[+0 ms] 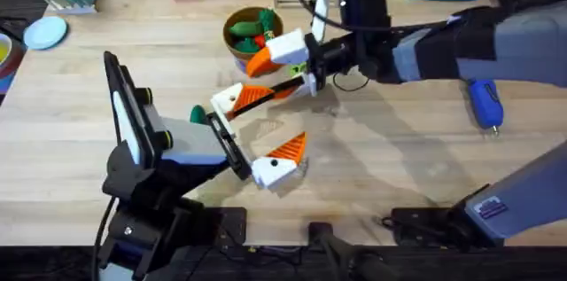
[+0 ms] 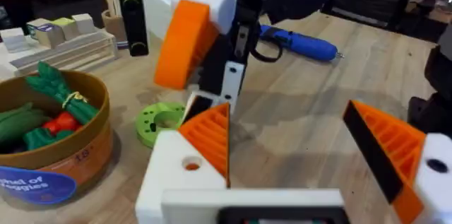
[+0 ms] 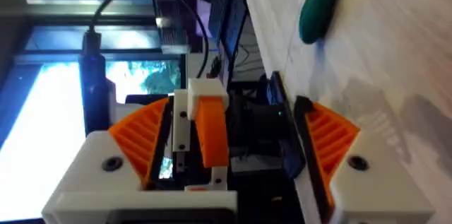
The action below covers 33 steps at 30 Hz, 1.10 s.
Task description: Pick up the gripper from the table and insert it into the empty holder that is missing its gripper. Then pick up a screw, insert it into the mounting hole, and use the screwdriver to tighten it. Finally, clean up the table by picking up the vegetable and placing it into the bucket.
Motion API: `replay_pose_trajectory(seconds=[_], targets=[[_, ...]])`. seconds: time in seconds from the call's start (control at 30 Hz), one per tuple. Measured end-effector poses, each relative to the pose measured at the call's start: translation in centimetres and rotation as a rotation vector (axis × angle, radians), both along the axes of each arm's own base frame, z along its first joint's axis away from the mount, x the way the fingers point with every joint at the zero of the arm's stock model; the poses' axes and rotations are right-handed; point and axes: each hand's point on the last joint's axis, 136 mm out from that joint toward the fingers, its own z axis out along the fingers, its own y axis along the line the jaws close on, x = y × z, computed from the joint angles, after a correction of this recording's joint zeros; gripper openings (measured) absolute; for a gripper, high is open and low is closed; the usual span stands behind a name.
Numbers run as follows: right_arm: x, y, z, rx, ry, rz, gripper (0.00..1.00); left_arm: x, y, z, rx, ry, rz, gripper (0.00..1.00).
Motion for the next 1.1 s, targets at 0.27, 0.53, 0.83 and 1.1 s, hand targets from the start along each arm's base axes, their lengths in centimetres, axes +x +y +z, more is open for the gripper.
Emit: replay_pose_trajectory(seconds=[0.27,0.53,0.83,1.1], targets=[[5.6,-2.8,2.7,0.048,-0.136,-0.120,0.991,0.0,0.0,0.0,0.000,0.000,0.000,0.993],[13.6,-6.4,6.5,0.016,-0.373,-0.349,0.993,0.0,0.0,0.0,0.000,0.000,0.000,0.993],[16.6,-10.7,3.3,-0.276,-0.411,-0.476,0.993,0.0,0.0,0.0,0.000,0.000,0.000,0.993],[12.6,-10.1,1.0,-0.638,-0.668,-0.295,0.993,0.0,0.0,0.0,0.000,0.000,0.000,0.993]])
